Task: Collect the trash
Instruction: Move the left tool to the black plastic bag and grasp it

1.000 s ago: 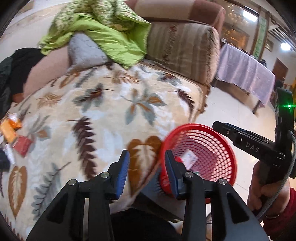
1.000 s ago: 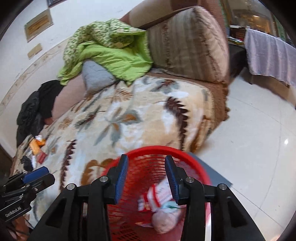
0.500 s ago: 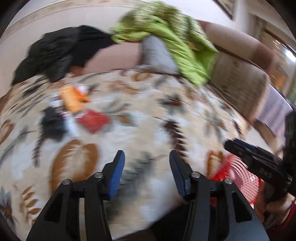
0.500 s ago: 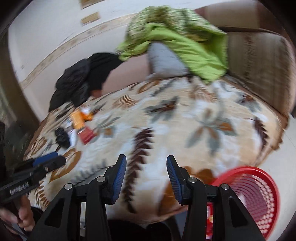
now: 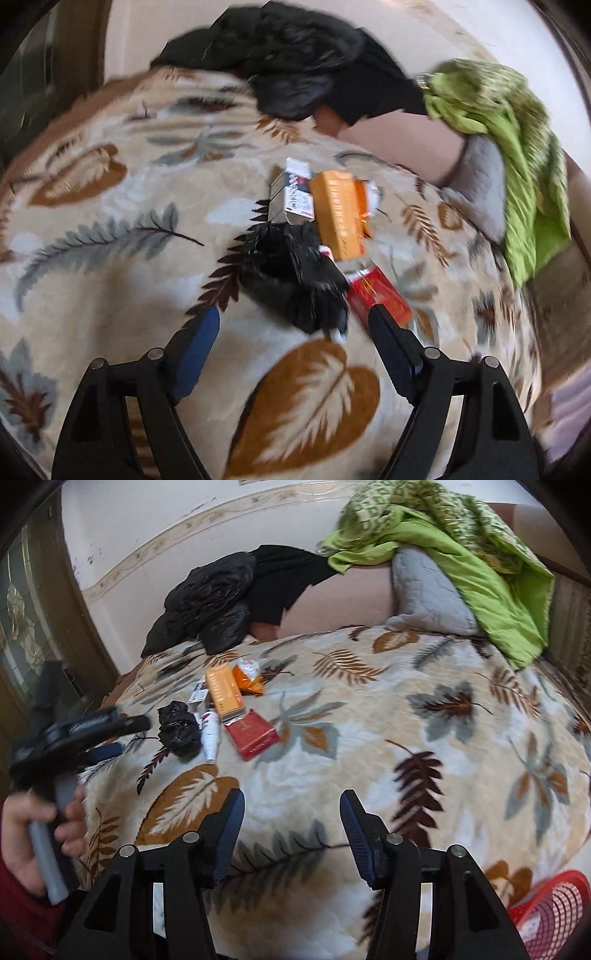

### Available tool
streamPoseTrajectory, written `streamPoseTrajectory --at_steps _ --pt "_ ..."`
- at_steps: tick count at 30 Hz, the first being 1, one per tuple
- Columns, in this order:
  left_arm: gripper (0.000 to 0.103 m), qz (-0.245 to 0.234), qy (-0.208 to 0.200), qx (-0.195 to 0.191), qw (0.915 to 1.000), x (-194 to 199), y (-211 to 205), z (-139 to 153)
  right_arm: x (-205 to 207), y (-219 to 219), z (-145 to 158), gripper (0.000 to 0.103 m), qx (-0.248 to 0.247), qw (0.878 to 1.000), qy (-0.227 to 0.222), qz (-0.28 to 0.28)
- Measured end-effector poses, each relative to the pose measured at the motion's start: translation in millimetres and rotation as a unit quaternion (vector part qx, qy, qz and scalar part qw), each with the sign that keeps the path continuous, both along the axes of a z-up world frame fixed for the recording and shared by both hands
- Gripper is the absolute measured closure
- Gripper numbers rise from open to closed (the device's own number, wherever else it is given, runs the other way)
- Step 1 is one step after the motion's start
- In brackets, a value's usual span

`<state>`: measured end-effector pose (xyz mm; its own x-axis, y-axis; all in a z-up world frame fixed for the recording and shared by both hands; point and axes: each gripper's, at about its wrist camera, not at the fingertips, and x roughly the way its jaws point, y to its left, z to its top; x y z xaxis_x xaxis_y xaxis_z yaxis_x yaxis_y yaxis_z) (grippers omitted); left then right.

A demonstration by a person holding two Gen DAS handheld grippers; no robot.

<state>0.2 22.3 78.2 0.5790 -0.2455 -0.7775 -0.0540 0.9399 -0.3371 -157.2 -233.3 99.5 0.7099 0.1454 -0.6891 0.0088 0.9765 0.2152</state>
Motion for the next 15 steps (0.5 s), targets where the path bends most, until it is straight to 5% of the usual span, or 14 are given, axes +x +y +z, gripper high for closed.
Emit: streamPoseTrajectory --at_steps 7,9,11,12,15 --pt "0.022 0.017 0.023 0.013 0.9995 49.4 -3.1 -42.0 29.5 -0.1 -8.9 0.045 0.008 1.000 0.008 0.011" --pt "0.043 0.006 0.013 0.004 0.9999 49.8 2.3 -45.6 39.6 0.1 -10.8 0.045 0.013 1.000 0.007 0.022" --pt "0.052 -0.002 0.004 0.000 1.0000 49.1 6.8 -47.8 56.1 4.8 -15.5 0.038 0.015 0.999 0.010 0.042" --pt "0.071 -0.007 -0.003 0.008 0.9999 47.5 7.9 -47.9 64.5 7.6 -18.4 0.037 0.014 0.998 0.014 0.052" --pt "0.076 -0.025 -0.008 0.015 0.9995 40.2 13.1 -46.2 95.4 21.5 -29.3 0.036 0.010 0.996 0.025 0.088"
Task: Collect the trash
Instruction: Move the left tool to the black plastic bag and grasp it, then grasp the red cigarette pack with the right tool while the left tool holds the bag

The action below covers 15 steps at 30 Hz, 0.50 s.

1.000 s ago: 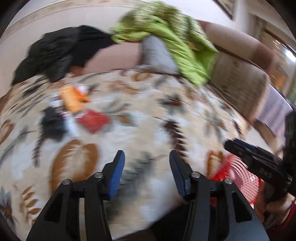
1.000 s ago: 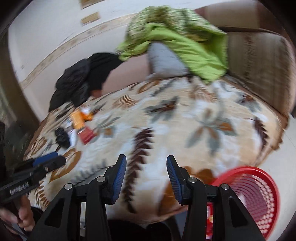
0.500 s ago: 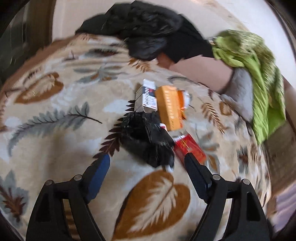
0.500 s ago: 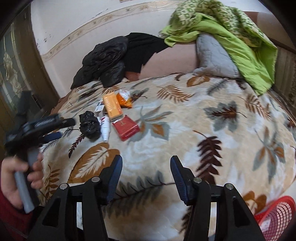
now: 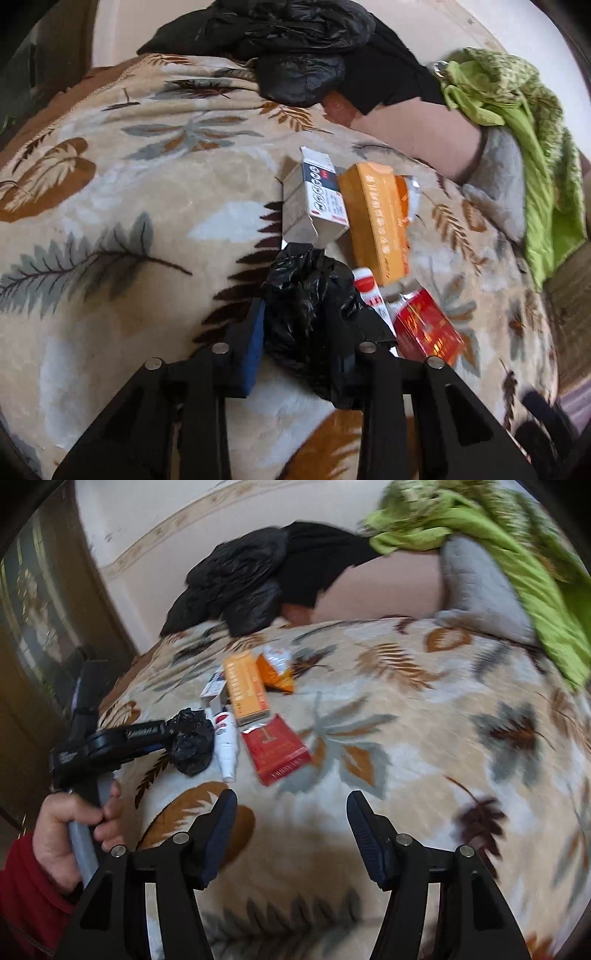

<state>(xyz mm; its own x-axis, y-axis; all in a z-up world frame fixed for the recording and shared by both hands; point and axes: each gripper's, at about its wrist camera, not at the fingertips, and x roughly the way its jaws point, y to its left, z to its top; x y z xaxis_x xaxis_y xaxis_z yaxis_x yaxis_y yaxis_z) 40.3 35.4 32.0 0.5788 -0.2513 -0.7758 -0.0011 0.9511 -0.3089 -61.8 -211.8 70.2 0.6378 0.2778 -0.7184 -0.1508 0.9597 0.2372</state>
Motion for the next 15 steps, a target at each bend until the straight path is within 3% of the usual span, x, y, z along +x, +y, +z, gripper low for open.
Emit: streamPoseTrajectory --at_steps 9,12,15 --pt "0.078 -0.030 -0.017 0.006 0.9994 -41.7 21.7 15.3 84.0 32.5 -40.5 0.035 -0.028 0.997 0.046 0.048" --pt "0.078 -0.032 -0.018 0.011 0.9993 -38.1 21.4 11.3 94.2 36.9 -54.6 0.035 -0.030 0.996 0.069 0.044" --pt "0.073 -0.024 -0.020 0.010 0.9994 -28.4 19.4 6.2 90.1 37.2 -58.1 0.037 -0.019 0.998 0.062 0.028"
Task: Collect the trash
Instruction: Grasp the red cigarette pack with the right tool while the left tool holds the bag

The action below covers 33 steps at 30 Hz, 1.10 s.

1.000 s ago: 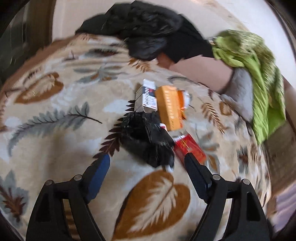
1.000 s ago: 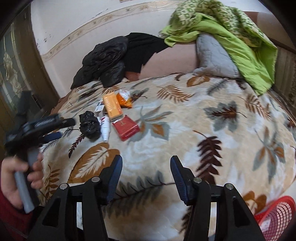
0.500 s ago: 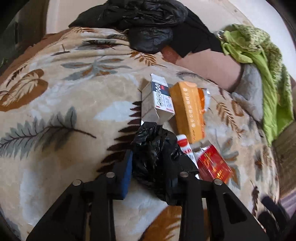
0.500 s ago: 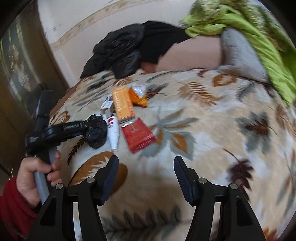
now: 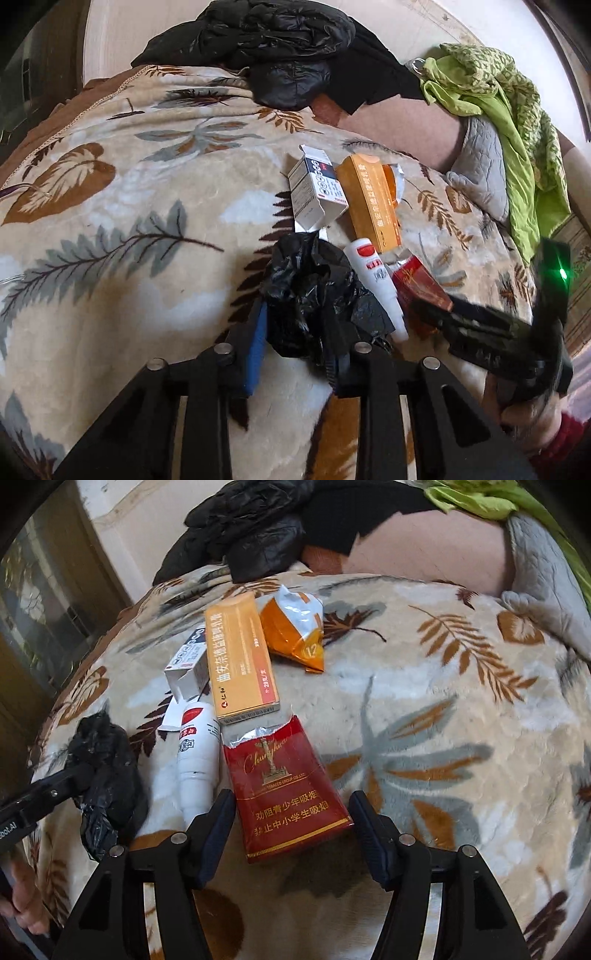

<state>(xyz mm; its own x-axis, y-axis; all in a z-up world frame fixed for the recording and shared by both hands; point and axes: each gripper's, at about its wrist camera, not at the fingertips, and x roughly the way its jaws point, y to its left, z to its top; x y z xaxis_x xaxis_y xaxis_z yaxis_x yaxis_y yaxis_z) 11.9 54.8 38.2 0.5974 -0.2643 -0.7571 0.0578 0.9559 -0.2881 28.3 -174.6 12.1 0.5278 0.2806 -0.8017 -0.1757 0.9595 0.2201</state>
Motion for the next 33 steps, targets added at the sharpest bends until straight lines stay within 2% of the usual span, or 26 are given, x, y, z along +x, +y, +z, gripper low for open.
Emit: streamPoseTrajectory --at_steps 1,3,5,8,10,11,14,18,22,29,33 --pt "0.070 0.005 -0.001 0.000 1.0000 3.6 -0.7 -0.9 -3.5 -0.1 -0.6 0.039 0.010 1.000 0.002 -0.001" --pt "0.056 0.012 0.004 -0.001 0.9999 13.5 -4.6 -3.6 -10.5 -1.1 0.1 0.041 0.015 1.000 0.000 -0.006" --pt "0.054 0.009 0.009 -0.007 0.9999 21.0 -10.0 -6.8 -19.8 -2.4 1.9 0.042 0.024 1.000 -0.001 -0.012" --pt "0.043 0.006 0.013 -0.011 0.9998 29.2 -20.3 -14.6 -34.2 -5.8 5.4 0.042 0.029 0.999 -0.005 -0.028" --pt "0.049 0.007 0.009 -0.005 0.9999 30.6 -24.9 -21.5 -45.1 -8.6 8.2 0.042 0.033 0.999 -0.010 -0.042" --pt "0.064 0.000 0.005 -0.008 1.0000 30.0 -27.5 -23.4 -50.0 -10.0 9.2 0.042 0.038 0.998 -0.011 -0.047" --pt "0.070 -0.014 -0.022 0.021 0.9994 21.0 -37.4 -17.8 -64.5 -11.9 11.4 0.042 0.045 0.997 -0.014 -0.056" --pt "0.071 -0.024 -0.030 0.019 0.9991 2.7 -38.9 -8.5 -90.3 -8.5 21.7 0.042 0.026 0.997 -0.039 -0.061" --pt "0.071 -0.035 -0.049 0.039 0.9974 -31.4 -40.0 3.8 -115.4 -7.2 32.4 0.042 0.009 0.996 -0.066 -0.065" --pt "0.071 -0.033 -0.069 0.075 0.9943 -108.9 -35.2 12.4 -142.0 -8.9 39.8 0.042 0.015 0.993 -0.077 -0.087" --pt "0.071 -0.024 -0.086 0.100 0.9910 -138.8 -34.4 17.5 -157.7 2.0 47.8 0.042 -0.016 0.990 -0.104 -0.090"
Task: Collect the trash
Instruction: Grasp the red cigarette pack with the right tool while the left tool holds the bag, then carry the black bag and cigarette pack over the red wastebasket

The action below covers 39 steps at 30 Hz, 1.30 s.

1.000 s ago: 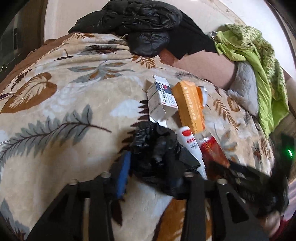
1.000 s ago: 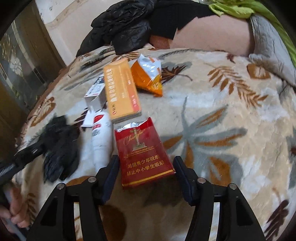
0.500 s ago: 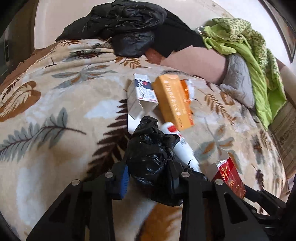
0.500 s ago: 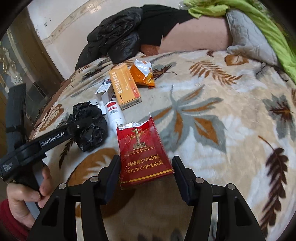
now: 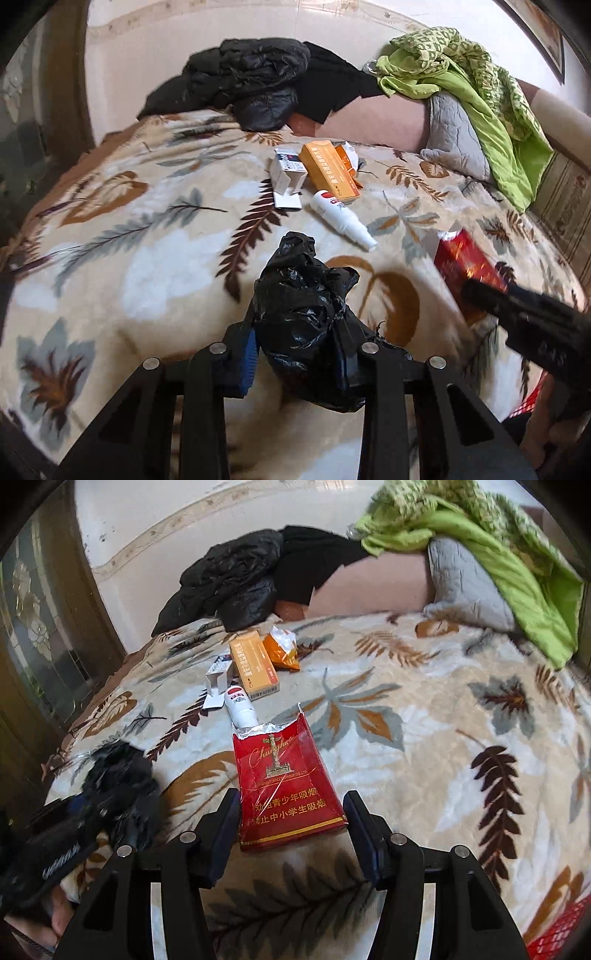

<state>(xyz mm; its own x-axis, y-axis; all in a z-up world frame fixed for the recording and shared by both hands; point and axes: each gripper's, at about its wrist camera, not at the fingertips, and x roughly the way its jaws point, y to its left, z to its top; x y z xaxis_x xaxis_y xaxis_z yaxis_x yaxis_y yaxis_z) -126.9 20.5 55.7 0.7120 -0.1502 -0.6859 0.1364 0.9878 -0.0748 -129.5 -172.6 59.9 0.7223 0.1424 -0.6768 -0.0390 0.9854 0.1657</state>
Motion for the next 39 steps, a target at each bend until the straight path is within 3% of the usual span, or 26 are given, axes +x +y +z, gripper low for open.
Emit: streamPoseTrajectory --at_steps 9,39 --pt "0.071 0.020 -0.021 0.030 0.9991 -14.9 -0.3 -2.3 -21.4 24.2 5.4 0.042 -0.049 0.998 -0.031 0.014" --pt "0.071 0.024 -0.036 0.050 0.9978 -11.8 -1.2 -4.0 -12.4 16.3 0.3 0.042 -0.035 0.999 -0.014 0.004"
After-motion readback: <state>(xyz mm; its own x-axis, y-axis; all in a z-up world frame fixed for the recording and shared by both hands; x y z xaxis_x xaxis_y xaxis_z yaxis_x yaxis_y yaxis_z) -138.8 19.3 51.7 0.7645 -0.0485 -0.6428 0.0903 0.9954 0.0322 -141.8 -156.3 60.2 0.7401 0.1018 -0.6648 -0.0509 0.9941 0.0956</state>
